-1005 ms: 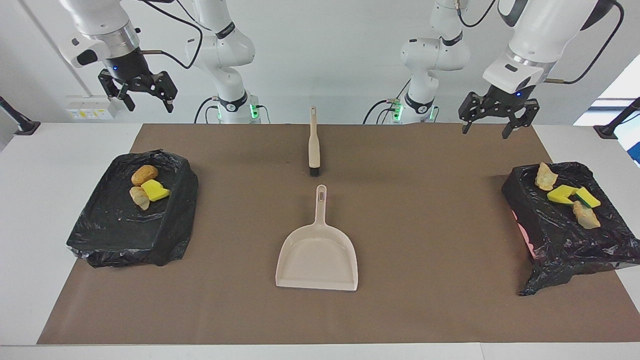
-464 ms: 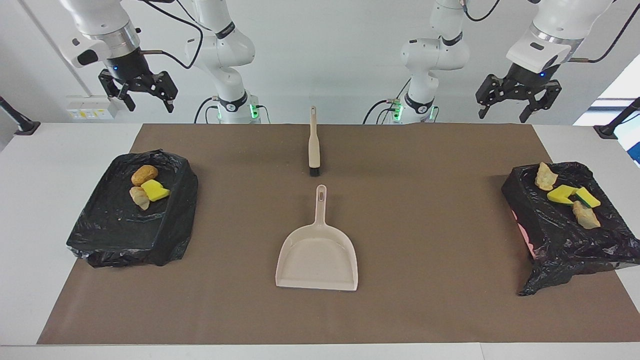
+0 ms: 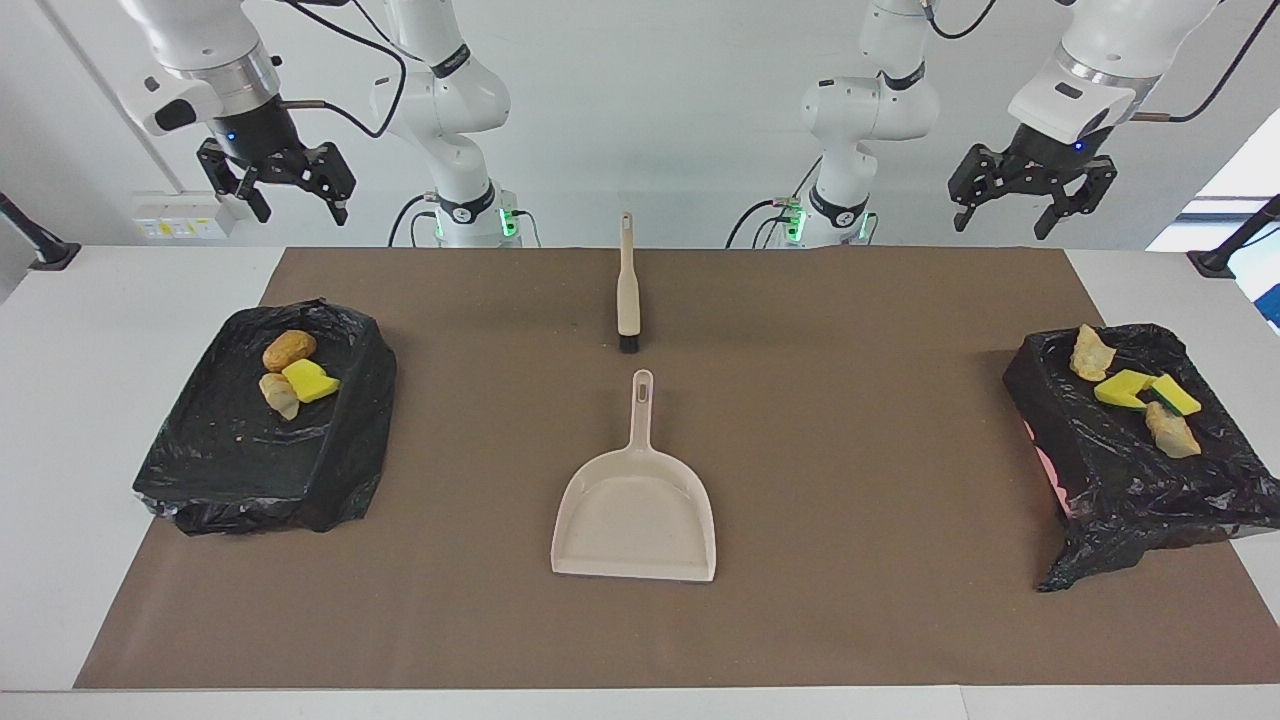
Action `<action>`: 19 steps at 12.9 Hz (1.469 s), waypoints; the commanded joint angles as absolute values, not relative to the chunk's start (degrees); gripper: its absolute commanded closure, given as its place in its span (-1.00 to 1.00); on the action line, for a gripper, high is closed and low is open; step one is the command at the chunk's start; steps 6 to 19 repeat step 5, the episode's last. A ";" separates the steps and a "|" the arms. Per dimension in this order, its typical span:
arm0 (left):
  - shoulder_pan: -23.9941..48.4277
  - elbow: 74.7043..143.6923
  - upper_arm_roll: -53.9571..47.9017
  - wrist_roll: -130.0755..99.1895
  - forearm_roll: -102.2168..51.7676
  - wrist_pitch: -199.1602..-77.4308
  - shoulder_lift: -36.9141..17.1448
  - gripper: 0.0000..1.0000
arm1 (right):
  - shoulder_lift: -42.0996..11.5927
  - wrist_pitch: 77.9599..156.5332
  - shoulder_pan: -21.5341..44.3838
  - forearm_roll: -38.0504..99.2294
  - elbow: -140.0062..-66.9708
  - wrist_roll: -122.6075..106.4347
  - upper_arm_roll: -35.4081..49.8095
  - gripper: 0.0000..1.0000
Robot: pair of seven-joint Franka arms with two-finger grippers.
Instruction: Sweep and dump trash in bin
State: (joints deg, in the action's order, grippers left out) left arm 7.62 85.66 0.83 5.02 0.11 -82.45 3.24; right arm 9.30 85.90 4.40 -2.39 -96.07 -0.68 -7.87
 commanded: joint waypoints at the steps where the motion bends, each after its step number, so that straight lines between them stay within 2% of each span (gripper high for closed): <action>1: 6.33 87.45 0.26 5.63 -0.44 -82.00 4.92 -1.00 | 10.02 85.96 4.39 -2.46 -96.59 -1.14 -7.73 -1.00; 19: 5.19 87.45 0.26 5.71 -0.44 -82.00 4.92 -1.00 | 10.02 85.96 4.39 -2.46 -96.59 -1.14 -7.73 -1.00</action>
